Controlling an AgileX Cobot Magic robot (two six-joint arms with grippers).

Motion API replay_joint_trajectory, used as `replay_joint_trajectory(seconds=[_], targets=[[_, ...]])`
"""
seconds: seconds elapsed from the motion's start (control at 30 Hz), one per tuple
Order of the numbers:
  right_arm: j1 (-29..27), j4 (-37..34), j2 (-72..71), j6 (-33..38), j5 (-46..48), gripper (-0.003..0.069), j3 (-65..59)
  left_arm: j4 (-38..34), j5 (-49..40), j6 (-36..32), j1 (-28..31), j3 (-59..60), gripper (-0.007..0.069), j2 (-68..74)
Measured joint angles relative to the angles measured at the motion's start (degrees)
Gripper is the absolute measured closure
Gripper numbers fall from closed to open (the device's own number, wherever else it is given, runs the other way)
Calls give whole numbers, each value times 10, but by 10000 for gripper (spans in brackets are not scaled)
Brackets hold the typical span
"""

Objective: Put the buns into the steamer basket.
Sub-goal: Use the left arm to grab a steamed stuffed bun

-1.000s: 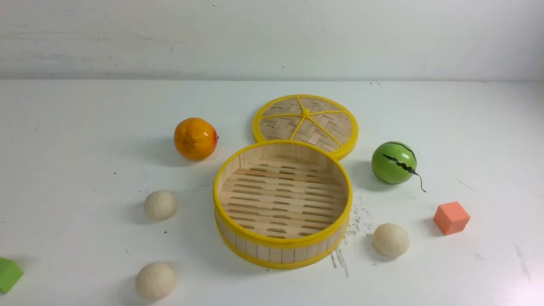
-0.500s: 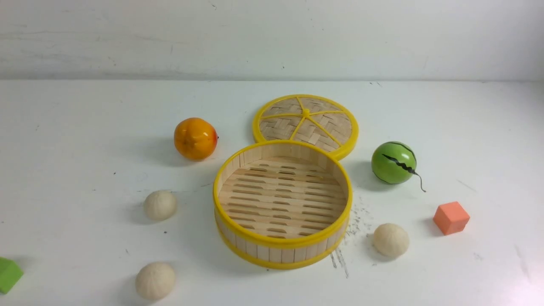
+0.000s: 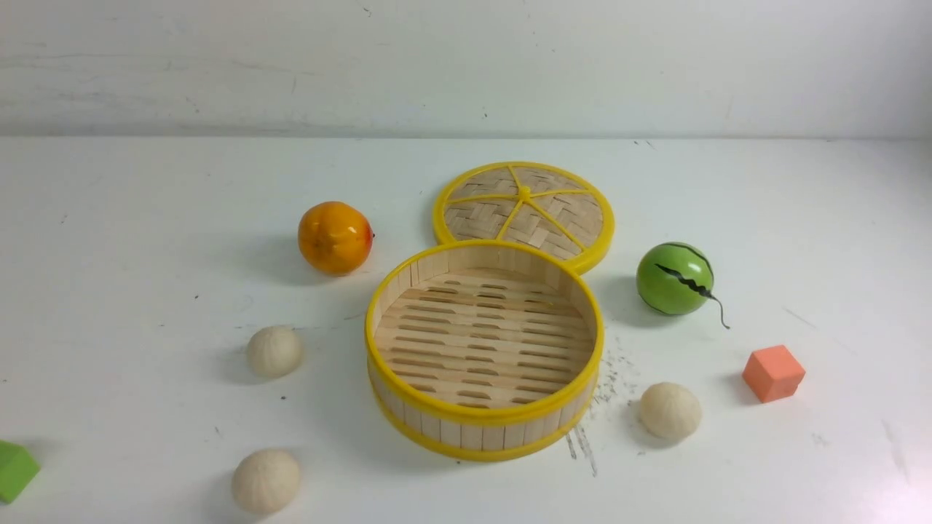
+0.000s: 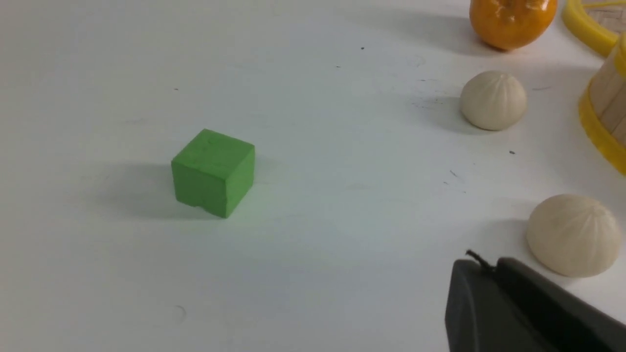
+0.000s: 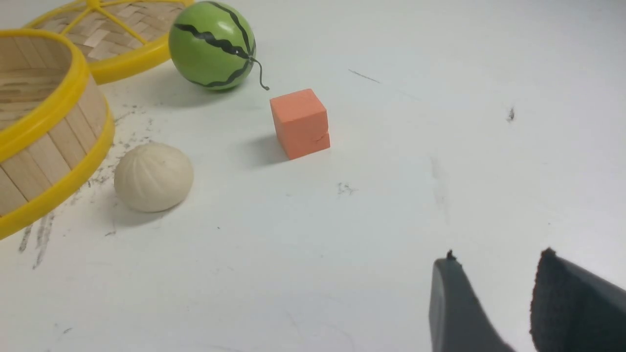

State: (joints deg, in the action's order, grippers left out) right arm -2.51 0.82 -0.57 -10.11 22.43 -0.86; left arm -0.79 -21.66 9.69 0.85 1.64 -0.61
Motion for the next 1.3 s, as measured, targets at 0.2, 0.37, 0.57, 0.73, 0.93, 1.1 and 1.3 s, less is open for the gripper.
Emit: replay_joint_trajectory(seconds=[0.2,0.37,0.57,0.73,0.93,1.1,1.3], targets=[[0,0,0,0,0,420,0,-278,64,168,0,1,586,0],[0,0,0,0,0,420,0,-506,105,281,0,1,586,0],[0,0,0,0,0,420,0,-584,131,259,0,1,586,0],[0,0,0,0,0,420,0,-588,94,246,0,1,582,0],[0,0,0,0,0,420,0,-524,-5,48,0,-133,582,3],[0,0,0,0,0,420,0,-352,-160,-2,0,-303,638,106],[0,0,0,0,0,420,0,-82,-400,-32,-1,-520,638,318]])
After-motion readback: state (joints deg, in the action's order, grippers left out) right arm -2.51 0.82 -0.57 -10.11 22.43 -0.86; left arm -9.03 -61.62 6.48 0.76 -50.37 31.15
